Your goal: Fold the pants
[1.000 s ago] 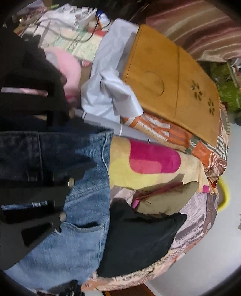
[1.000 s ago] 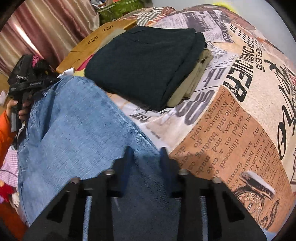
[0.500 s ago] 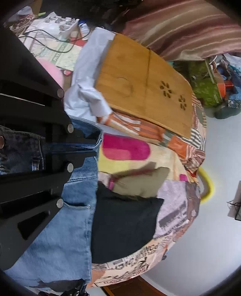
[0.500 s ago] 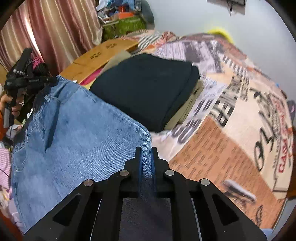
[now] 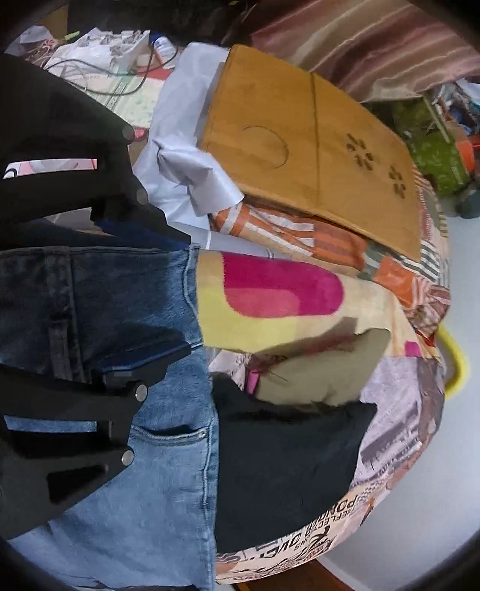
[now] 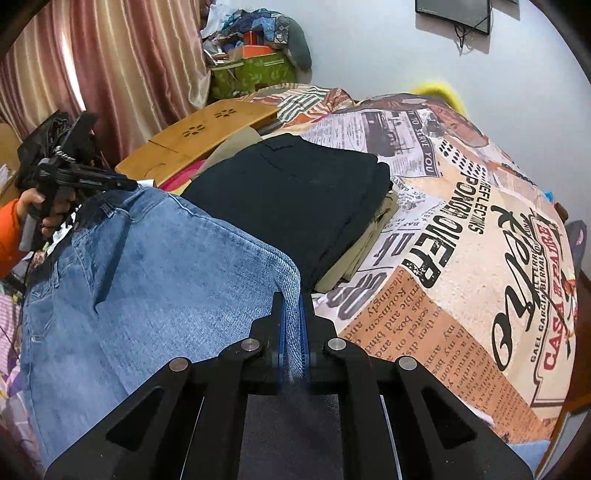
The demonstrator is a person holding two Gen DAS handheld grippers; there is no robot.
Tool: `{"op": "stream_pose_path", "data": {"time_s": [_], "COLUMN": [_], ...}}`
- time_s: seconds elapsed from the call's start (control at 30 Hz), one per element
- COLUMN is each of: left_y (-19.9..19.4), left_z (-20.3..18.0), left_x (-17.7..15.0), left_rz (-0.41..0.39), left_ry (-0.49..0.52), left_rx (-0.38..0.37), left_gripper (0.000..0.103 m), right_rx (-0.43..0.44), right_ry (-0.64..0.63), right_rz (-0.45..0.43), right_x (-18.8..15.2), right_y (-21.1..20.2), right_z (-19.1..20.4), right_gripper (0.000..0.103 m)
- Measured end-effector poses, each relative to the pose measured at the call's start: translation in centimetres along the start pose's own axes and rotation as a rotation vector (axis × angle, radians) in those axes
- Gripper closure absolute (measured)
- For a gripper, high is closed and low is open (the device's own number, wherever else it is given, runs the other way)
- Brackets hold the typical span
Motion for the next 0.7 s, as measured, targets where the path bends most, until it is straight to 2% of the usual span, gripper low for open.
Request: {"op": "stream_pose_path", "data": {"time_s": [0.1, 0.2, 0.27, 0.43, 0.5, 0.53, 0.57, 0.6, 0.7], "left_y": [1.1, 1.3, 1.6, 2.3, 2.4, 2.4, 2.3, 2.2, 0.4], "left_z": [0.8, 2.0, 2.6, 1.7, 1.2, 1.0, 1.0, 1.1, 1.1], "left_x": [0.1, 0.0, -0.4, -0.6, -0.3, -0.2, -0.1, 0.0, 0.5], "left_rz": [0.048, 0.062, 0.079, 0.091, 0.094, 0.092, 0.077, 0.067, 0.0], "left_ry": [-0.051, -0.076, -0.09, -0.101, -0.096, -0.089, -0.08, -0.073, -0.08], "left_rx": [-0.048, -0.03, -0.054, -0.121, -0.142, -0.13, -0.081, -0.051, -0.028], "left_gripper": [0.053, 0.053, 0.053, 0.056, 0.074, 0.08, 0.097, 0.099, 0.1], "right_rx": [-0.001, 0.005, 0.013, 0.022, 0.026, 0.026, 0.025, 0.025, 0.011], "right_ry": [0.007, 0.017, 0.024, 0.041, 0.053, 0.053, 0.053, 0.051, 0.042], "right_rz": [0.008, 0.008, 0.009, 0.016, 0.022, 0.025, 0.028, 0.029, 0.008], "right_x": [-0.3, -0.4, -0.6, -0.8, -0.9, -1.0, -1.0, -1.0, -0.5], "right_y": [0.5, 0.9, 1.0, 1.4, 1.6, 1.6, 1.7, 1.7, 1.0], "right_z": [-0.2, -0.6, -0.8, -0.9, -1.0, -1.1, -1.0, -1.0, -1.0], "right_gripper": [0.097, 0.097, 0.097, 0.097, 0.097, 0.097, 0.097, 0.097, 0.097]}}
Point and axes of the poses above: each gripper's, at about its wrist camera, not at the fingertips, and y roughly the way its jaws point, z to its left, x to its top, the point moved 7 cm from there along y, roughly the way its jaws point, and after that the axes turned 10 degrees about x, right-handed, at the moved point
